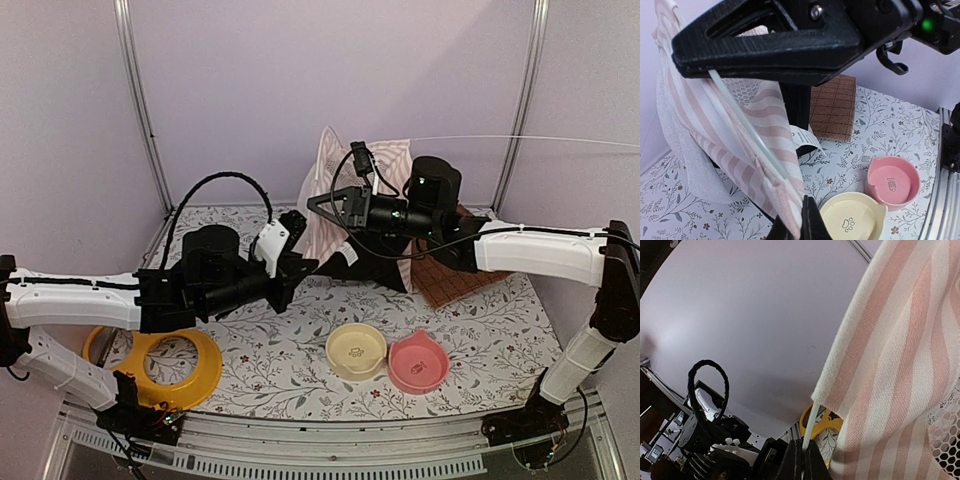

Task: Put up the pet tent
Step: Insert the tent pole into the pole socket of the pet tent.

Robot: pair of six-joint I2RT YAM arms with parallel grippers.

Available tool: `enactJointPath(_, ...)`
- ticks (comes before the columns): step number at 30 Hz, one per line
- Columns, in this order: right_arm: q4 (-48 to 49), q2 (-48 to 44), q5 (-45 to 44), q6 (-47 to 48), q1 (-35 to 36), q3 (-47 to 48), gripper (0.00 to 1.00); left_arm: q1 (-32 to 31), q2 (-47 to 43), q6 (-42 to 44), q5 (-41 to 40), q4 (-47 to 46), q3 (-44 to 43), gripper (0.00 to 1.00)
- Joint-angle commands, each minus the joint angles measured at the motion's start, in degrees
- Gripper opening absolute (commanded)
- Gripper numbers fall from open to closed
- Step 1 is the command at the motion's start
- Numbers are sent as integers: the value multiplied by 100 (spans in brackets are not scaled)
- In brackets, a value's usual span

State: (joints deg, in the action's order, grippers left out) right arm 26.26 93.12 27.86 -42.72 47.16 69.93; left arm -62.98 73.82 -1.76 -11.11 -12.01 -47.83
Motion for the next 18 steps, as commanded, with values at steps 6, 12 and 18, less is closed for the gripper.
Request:
enactJointPath(6,1287,-70,-1068,341,-532,165,0,-474,158,55,887,1023,189,0)
enactJointPath(12,1192,-62,-1074,386,-532,331,0,-485,284,68,916,1078,135,0)
enactJointPath(18,1136,-27,-1026,406,-530,321,0,-474,215,84,892,1053,132,0)
